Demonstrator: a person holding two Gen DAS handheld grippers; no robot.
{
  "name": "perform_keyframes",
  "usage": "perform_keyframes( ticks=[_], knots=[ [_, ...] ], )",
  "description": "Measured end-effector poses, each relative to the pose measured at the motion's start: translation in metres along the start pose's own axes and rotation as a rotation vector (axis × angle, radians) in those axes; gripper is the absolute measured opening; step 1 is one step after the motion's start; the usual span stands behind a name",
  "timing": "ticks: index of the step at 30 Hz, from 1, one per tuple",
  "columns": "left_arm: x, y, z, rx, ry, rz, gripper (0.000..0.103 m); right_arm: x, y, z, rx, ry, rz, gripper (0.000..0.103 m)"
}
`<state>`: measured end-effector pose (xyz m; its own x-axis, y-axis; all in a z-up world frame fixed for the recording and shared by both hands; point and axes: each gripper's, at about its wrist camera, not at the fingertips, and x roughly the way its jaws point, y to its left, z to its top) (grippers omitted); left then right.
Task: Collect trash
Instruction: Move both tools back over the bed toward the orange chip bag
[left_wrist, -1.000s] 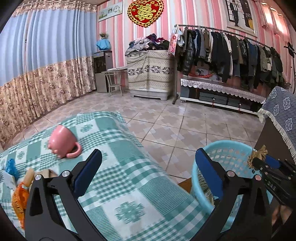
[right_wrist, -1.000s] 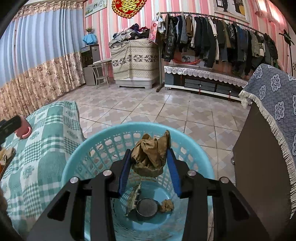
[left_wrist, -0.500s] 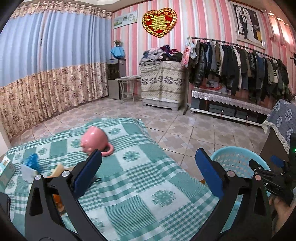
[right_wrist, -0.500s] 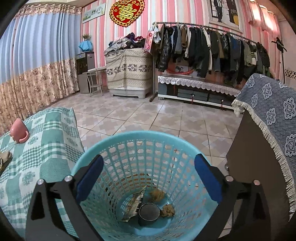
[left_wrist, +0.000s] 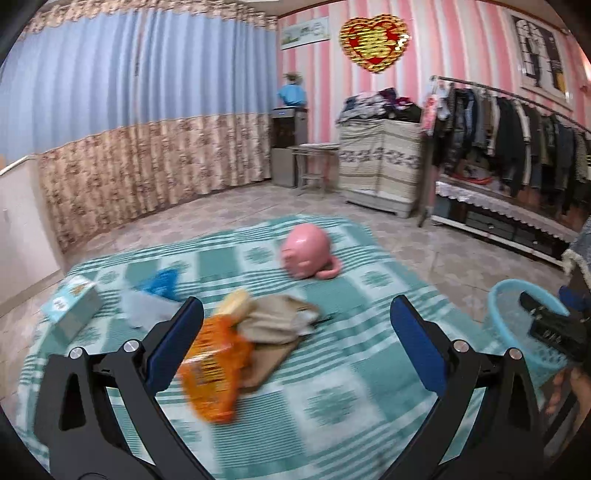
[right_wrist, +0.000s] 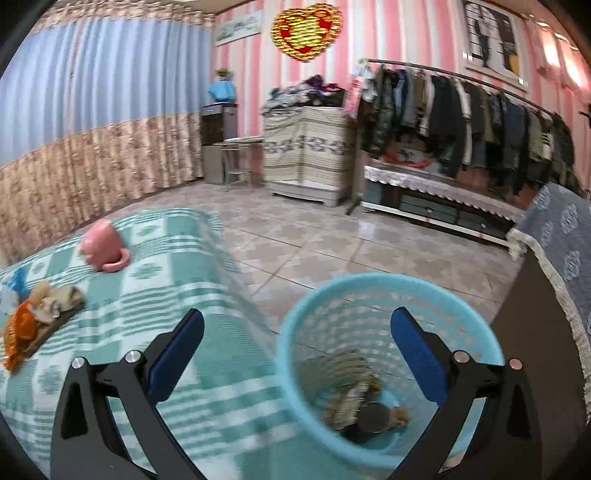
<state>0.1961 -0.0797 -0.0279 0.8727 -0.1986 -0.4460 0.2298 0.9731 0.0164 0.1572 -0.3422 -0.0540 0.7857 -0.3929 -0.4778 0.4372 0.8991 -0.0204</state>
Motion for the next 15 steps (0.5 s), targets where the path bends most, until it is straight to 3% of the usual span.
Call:
perform_keyframes(
  ticks=[5,10,15],
  knots=[
    [-0.001,0.049,-0.01,0.014,0.01,0.114,0.098,-0.01,0.038,0.006,-0.046,-0.02,0.077,0.099],
    [0.004,0.096,-0.02,-0.08,0.049,0.149,0.098,-0.01,0.072,0.002,-0.05,-0.008,0.137,0.099],
    [0.008,0.127,-0.031,-0.097,0.072,0.206,0.098,-0.005,0.105,-0.004,-0.129,0.01,0.178,0.099]
  ],
)
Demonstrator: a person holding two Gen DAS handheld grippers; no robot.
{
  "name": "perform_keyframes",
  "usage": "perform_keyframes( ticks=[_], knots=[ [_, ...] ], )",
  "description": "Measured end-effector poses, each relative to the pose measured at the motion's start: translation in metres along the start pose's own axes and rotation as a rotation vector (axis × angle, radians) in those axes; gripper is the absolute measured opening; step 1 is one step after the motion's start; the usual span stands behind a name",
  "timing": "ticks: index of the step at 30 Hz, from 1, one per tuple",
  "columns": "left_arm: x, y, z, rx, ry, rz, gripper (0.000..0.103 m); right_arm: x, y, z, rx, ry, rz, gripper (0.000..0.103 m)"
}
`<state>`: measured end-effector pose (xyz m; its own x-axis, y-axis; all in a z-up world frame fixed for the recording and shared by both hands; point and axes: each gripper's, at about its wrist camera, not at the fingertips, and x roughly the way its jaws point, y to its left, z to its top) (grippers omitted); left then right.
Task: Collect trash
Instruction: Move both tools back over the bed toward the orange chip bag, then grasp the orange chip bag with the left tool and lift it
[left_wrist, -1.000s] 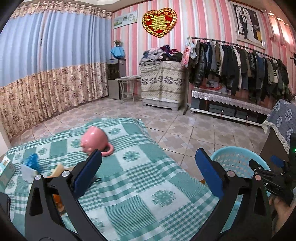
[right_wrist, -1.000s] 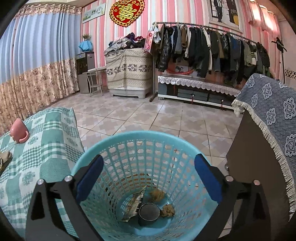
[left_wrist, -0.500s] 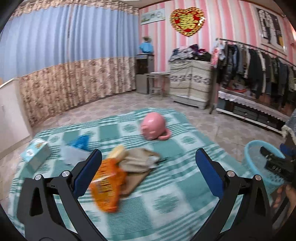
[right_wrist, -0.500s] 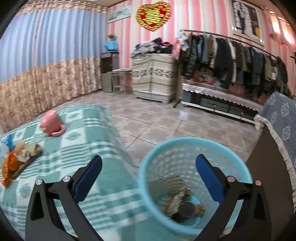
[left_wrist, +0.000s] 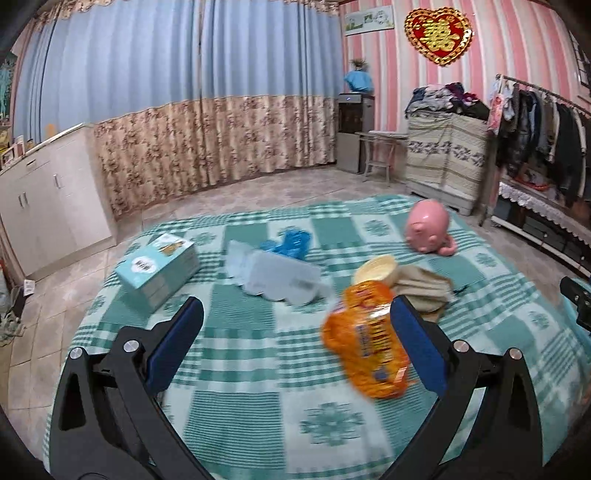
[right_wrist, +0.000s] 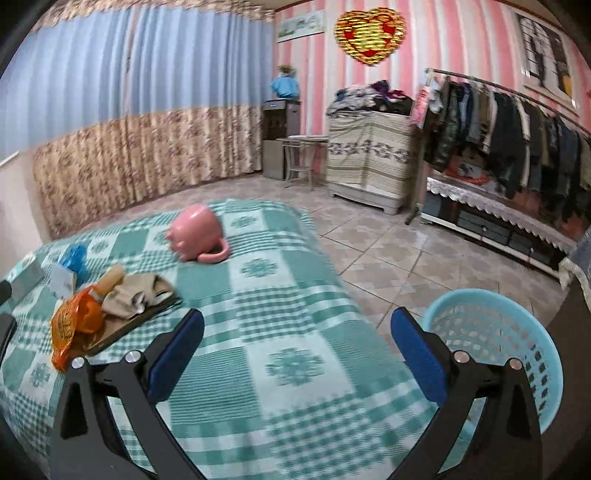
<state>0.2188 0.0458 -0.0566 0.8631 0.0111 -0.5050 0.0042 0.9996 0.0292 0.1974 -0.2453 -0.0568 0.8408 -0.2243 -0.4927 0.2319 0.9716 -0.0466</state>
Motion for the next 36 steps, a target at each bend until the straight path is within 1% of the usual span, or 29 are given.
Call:
perform_keyframes(
  ticks=[6,10,14,16,17,18,21,25,28,29,30,31,33,34,36],
  knots=[
    [0.025,0.029,-0.011,-0.077,0.072,0.033,0.098,0.012,0.022,-0.003,-0.041,0.006,0.025,0.099],
    [0.04,0.032,-0.018,-0.069,0.119,0.05,0.098,0.024,0.036,-0.005,-0.051,0.032,0.053,0.099],
    [0.046,0.03,-0.022,-0.083,0.141,-0.002,0.098,0.033,0.047,-0.007,-0.081,0.035,0.037,0.099],
    [0.042,0.023,-0.021,-0.055,0.122,-0.013,0.098,0.037,0.046,-0.011,-0.091,0.046,0.022,0.099],
    [0.04,0.019,-0.021,-0.047,0.116,-0.032,0.098,0.038,0.044,-0.013,-0.092,0.053,0.016,0.099],
    [0.037,0.013,-0.02,-0.039,0.114,-0.071,0.098,0.039,0.041,-0.015,-0.089,0.063,0.008,0.099],
    [0.037,-0.007,-0.022,-0.025,0.132,-0.138,0.098,0.042,0.027,-0.02,-0.047,0.099,0.001,0.099],
    [0.04,-0.035,-0.029,0.034,0.152,-0.146,0.098,0.045,0.013,-0.022,-0.012,0.118,-0.017,0.099],
    [0.045,-0.048,-0.034,0.053,0.185,-0.161,0.097,0.05,0.008,-0.024,0.014,0.137,-0.019,0.099],
    [0.045,-0.051,-0.036,0.06,0.192,-0.165,0.093,0.052,0.009,-0.025,0.018,0.143,-0.016,0.099],
    [0.046,-0.055,-0.038,0.076,0.205,-0.168,0.085,0.052,0.009,-0.026,0.019,0.148,-0.012,0.099],
    [0.048,-0.058,-0.039,0.086,0.214,-0.171,0.08,0.053,0.011,-0.026,0.014,0.15,-0.007,0.099],
    [0.052,-0.059,-0.042,0.094,0.239,-0.194,0.052,0.051,0.017,-0.028,-0.005,0.148,-0.002,0.099],
    [0.054,-0.059,-0.042,0.091,0.25,-0.204,0.049,0.05,0.021,-0.028,-0.019,0.146,0.002,0.099],
    [0.052,-0.057,-0.043,0.081,0.242,-0.212,0.042,0.049,0.027,-0.029,-0.045,0.143,0.005,0.099]
  ],
)
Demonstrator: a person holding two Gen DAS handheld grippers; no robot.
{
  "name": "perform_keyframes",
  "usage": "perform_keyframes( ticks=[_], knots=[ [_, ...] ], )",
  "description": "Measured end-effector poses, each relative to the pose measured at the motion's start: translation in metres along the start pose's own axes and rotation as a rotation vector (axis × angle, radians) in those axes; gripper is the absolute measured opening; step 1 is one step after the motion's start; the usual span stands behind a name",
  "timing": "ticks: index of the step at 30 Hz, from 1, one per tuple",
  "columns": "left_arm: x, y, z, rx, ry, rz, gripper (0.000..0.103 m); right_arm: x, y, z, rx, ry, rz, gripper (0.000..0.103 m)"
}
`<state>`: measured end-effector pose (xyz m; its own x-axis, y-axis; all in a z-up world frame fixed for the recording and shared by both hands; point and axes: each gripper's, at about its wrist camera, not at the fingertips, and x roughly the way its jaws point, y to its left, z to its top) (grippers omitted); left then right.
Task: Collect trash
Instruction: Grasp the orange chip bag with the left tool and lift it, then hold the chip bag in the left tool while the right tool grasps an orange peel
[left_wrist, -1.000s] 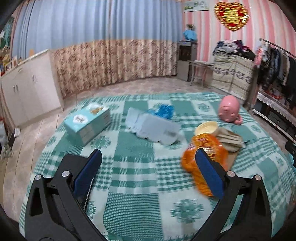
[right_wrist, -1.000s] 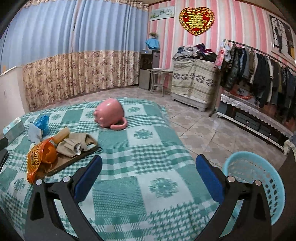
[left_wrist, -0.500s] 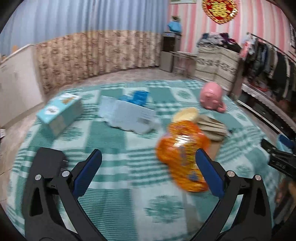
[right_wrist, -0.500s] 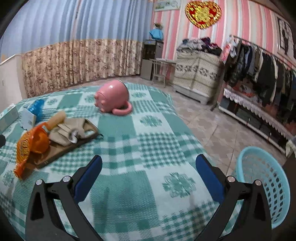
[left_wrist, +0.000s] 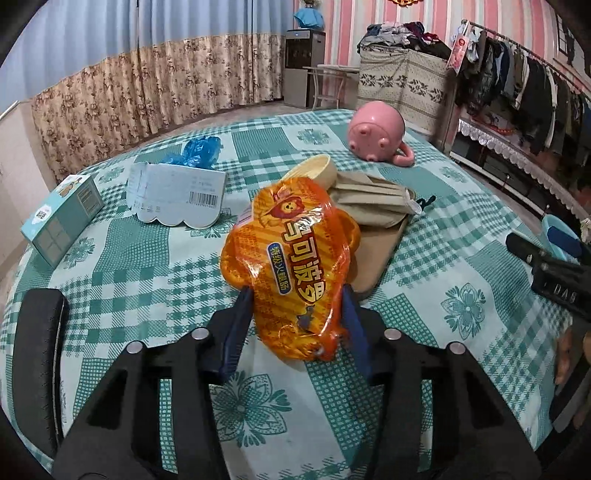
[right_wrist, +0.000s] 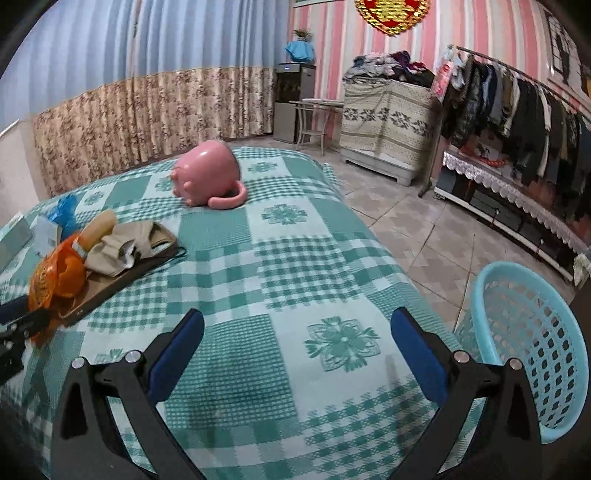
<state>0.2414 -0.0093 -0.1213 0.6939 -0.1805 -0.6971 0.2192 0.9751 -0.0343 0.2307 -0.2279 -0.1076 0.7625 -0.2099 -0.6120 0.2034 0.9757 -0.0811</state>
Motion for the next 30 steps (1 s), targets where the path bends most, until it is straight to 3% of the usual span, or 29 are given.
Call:
perform_keyframes(
  ticks=[1,3,8,11,16,24,30],
  knots=[
    [-0.002,0.0,0.0,0.001,-0.007,-0.006,0.038,0.0,0.003,0.0,-0.015,-0.001,0.0,0.099],
    [-0.005,-0.001,0.0,0.019,-0.011,-0.018,0.02,0.0,0.008,-0.001,-0.031,0.0,0.002,0.099],
    [-0.014,0.002,0.001,0.045,-0.021,0.001,0.007,-0.001,0.014,-0.003,-0.059,0.005,0.011,0.099],
    [-0.027,0.015,0.007,0.024,-0.054,0.009,0.007,-0.004,0.019,-0.003,-0.081,-0.008,0.012,0.099],
    [-0.049,0.041,0.019,0.017,-0.13,0.088,0.007,-0.009,0.028,-0.001,-0.088,-0.016,0.028,0.099],
    [-0.047,0.097,0.032,-0.092,-0.125,0.183,0.007,-0.021,0.068,0.007,-0.124,-0.048,0.14,0.099],
    [-0.045,0.105,0.035,-0.088,-0.124,0.23,0.007,-0.011,0.114,0.016,-0.141,-0.003,0.243,0.099]
  ],
)
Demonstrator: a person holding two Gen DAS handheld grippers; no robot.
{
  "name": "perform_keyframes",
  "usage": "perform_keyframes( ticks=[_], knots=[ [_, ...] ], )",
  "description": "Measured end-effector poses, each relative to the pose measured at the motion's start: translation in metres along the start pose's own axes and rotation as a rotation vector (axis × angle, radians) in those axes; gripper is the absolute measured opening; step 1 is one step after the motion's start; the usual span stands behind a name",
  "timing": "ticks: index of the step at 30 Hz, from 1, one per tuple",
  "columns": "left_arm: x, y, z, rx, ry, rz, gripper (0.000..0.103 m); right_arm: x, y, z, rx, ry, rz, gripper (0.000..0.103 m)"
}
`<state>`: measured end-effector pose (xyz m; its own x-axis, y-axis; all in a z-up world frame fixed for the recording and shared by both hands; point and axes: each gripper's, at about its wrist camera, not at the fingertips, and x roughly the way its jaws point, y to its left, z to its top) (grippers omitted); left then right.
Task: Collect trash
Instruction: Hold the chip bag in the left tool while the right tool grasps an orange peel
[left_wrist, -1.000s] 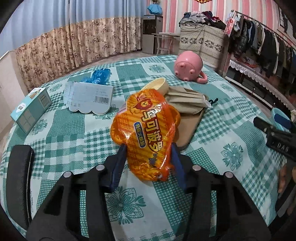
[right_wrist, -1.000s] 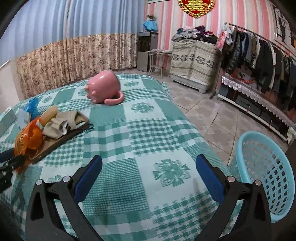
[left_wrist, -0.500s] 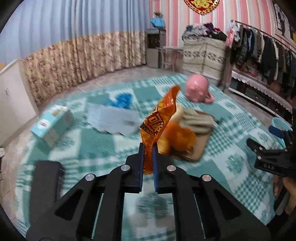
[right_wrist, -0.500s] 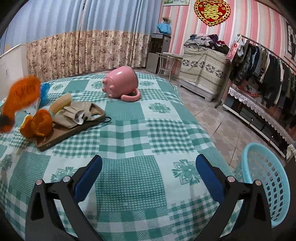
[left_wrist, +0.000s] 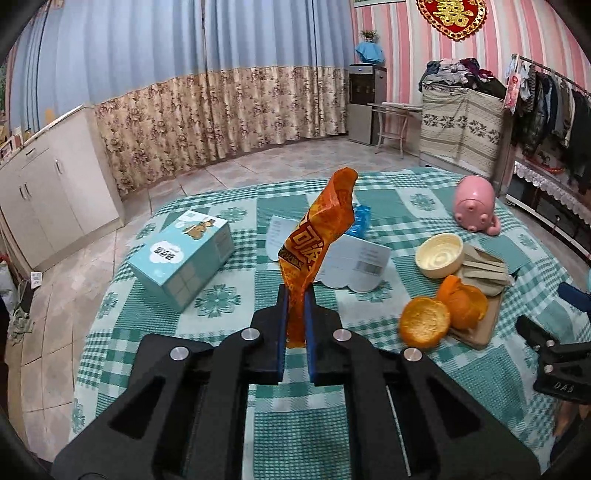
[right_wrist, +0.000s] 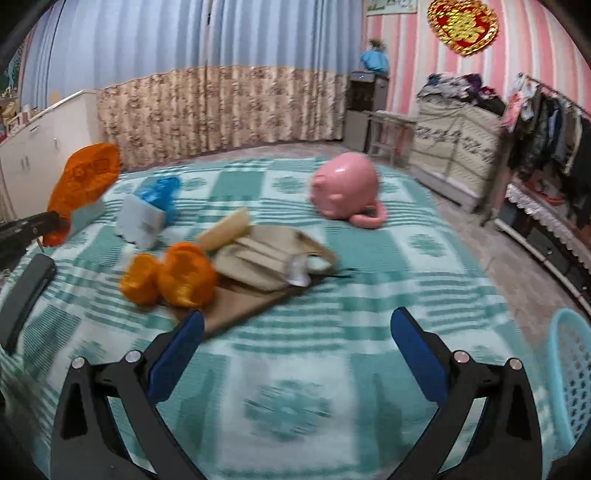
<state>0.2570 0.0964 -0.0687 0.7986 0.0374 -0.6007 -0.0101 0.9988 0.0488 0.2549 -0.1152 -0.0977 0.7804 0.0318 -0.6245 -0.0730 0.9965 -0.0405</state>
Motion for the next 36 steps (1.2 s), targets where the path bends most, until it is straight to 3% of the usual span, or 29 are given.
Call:
perform_keyframes(
  ticks=[7,10,12,17,18,21,31,36],
  knots=[
    [0.01,0.012,0.001,-0.042,0.033,0.011,0.007,0.019,0.038,0.009,-0.074,0.04,0.049,0.094],
    [0.013,0.014,-0.001,-0.056,0.051,0.004,0.007,0.029,0.049,0.011,-0.102,0.067,0.059,0.082],
    [0.014,0.015,-0.001,-0.062,0.055,0.004,0.007,0.037,0.052,0.013,-0.093,0.098,0.088,0.069],
    [0.017,0.017,-0.002,-0.078,0.061,-0.005,0.007,0.048,0.049,0.017,-0.038,0.125,0.161,0.062],
    [0.018,0.017,-0.002,-0.078,0.062,-0.007,0.007,0.05,0.049,0.018,-0.033,0.133,0.178,0.052],
    [0.021,0.015,-0.004,-0.074,0.069,-0.01,0.007,0.048,0.045,0.017,-0.008,0.132,0.209,0.041],
    [0.018,0.001,-0.006,-0.025,0.056,0.003,0.007,0.007,0.011,0.012,0.031,0.058,0.199,0.039],
    [0.005,-0.023,0.0,0.03,0.016,-0.038,0.007,-0.028,-0.027,0.003,0.053,0.021,0.126,0.039]
  ],
)
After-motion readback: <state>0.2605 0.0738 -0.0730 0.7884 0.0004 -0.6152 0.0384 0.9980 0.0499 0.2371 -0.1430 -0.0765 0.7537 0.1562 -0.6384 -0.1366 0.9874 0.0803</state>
